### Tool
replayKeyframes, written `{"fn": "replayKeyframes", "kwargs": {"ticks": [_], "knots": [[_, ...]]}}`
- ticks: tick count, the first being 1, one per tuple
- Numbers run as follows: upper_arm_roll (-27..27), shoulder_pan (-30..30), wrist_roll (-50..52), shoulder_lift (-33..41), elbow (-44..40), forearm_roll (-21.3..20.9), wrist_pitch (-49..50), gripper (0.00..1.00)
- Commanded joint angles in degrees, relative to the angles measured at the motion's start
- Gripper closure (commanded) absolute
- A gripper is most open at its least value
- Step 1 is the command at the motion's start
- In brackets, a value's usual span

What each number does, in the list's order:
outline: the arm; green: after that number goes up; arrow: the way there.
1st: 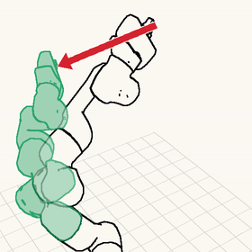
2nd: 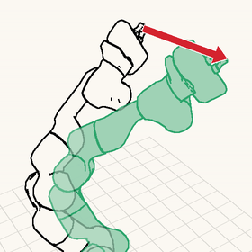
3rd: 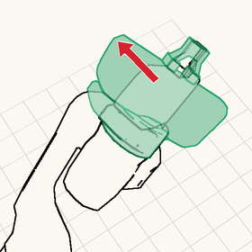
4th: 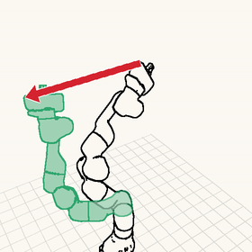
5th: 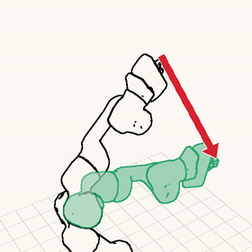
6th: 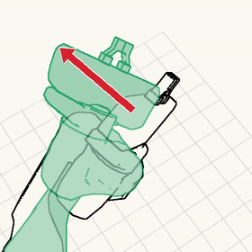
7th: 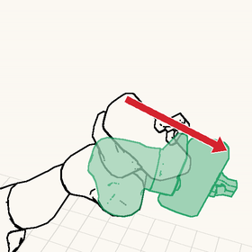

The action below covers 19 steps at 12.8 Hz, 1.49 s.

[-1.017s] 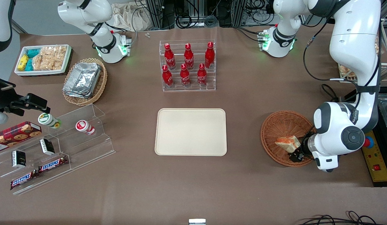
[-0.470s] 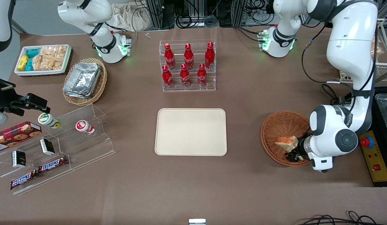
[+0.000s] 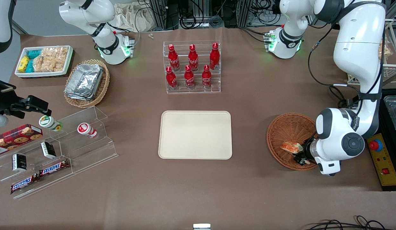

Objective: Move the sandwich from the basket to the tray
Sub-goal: 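Carry the held sandwich with the left gripper over to the cream tray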

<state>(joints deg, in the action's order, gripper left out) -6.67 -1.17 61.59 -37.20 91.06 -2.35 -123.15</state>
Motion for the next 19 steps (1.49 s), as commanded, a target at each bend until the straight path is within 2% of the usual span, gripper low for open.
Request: {"fn": "replayKeyframes", "kwargs": {"ticks": [1,6,9,12,16,19], "knots": [[0.1,0.2,1.7,1.9,-1.2,-0.2,2.8,1.0],[0.1,0.1,-0.1,5.8,-9.6,-0.6,16.6,1.0],[-0.5,0.4,-11.6,9.3,-11.9,0.4,24.2,1.0],[-6.1,0.3,-17.7,9.4,-16.6,0.8,32.2,1.0],[-14.8,0.8,-17.4,8.2,-15.7,3.1,30.3,1.0],[-15.7,6.7,-16.9,7.1,-11.5,3.0,17.8,1.0]]}}
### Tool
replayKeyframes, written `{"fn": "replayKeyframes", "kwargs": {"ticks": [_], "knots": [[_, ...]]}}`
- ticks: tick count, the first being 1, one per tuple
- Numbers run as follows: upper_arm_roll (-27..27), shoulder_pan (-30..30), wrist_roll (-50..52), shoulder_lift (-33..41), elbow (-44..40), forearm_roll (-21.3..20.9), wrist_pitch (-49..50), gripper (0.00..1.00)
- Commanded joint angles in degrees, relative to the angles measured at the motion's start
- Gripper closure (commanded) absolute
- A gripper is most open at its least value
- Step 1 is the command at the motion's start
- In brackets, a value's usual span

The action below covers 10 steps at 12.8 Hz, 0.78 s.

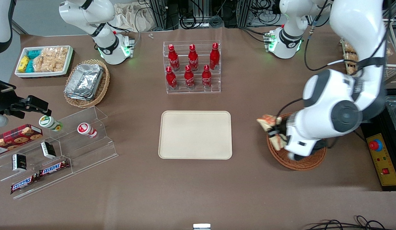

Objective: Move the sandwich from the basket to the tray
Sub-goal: 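Carry the held sandwich with the left gripper over to the cream tray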

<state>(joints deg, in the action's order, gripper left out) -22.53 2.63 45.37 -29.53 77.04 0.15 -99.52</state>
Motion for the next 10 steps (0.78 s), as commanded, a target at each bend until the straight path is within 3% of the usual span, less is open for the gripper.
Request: {"fn": "replayKeyframes", "kwargs": {"ticks": [1,5,7,10], "knots": [[0.1,5.1,-1.2,-0.9,5.2,-0.2,-11.3,1.0],[0.2,11.1,-1.7,-5.4,9.8,-1.8,-21.9,1.0],[0.1,11.7,-3.1,-6.0,14.6,-6.1,-25.1,1.0],[-0.1,12.0,-7.9,-6.0,19.8,-6.7,-28.8,1.0]]}}
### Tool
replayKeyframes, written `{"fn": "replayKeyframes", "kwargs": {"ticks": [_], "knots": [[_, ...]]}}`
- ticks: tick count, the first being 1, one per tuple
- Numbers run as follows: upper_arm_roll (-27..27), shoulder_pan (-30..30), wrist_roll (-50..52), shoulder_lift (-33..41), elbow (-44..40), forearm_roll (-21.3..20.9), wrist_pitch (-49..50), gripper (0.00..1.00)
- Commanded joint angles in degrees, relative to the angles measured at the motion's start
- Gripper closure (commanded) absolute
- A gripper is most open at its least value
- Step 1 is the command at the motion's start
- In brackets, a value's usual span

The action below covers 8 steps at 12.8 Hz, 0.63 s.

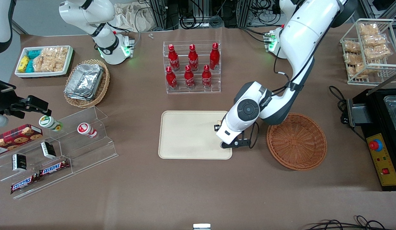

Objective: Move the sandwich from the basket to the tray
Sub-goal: 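Carry the held sandwich with the left gripper over to the cream tray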

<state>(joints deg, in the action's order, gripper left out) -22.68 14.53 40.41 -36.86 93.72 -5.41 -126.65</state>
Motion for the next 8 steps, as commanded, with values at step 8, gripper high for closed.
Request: {"fn": "replayKeyframes", "kwargs": {"ticks": [8], "knots": [[0.1,2.3,-4.5,-1.7,2.2,-1.9,-3.3,0.85]]}}
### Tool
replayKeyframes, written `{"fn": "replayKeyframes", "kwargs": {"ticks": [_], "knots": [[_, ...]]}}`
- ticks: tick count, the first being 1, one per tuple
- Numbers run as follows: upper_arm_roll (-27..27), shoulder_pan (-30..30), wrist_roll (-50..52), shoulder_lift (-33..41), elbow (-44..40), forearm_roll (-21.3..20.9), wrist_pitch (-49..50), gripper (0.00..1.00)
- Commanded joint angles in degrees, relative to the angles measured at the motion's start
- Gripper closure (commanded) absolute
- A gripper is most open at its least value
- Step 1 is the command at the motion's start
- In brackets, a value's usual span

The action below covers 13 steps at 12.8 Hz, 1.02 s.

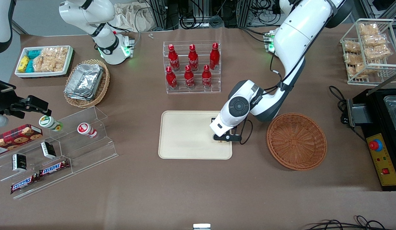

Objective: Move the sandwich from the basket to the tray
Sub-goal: 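Carry the held sandwich with the left gripper over to the cream tray, then lower the sandwich onto the tray and open the left gripper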

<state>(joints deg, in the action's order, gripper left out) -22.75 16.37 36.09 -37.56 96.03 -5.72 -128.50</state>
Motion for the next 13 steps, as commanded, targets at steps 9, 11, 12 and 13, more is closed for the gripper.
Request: {"fn": "replayKeyframes", "kwargs": {"ticks": [9,11,12,13], "knots": [[0.4,-0.2,1.3,-0.9,-5.0,-5.7,0.4,0.01],[0.4,-2.0,5.4,0.6,-8.3,-4.0,5.4,0.01],[0.3,-3.8,6.4,0.8,-10.6,-4.0,8.2,0.01],[0.3,-5.5,7.0,2.0,-11.9,-3.9,10.7,0.01]]}}
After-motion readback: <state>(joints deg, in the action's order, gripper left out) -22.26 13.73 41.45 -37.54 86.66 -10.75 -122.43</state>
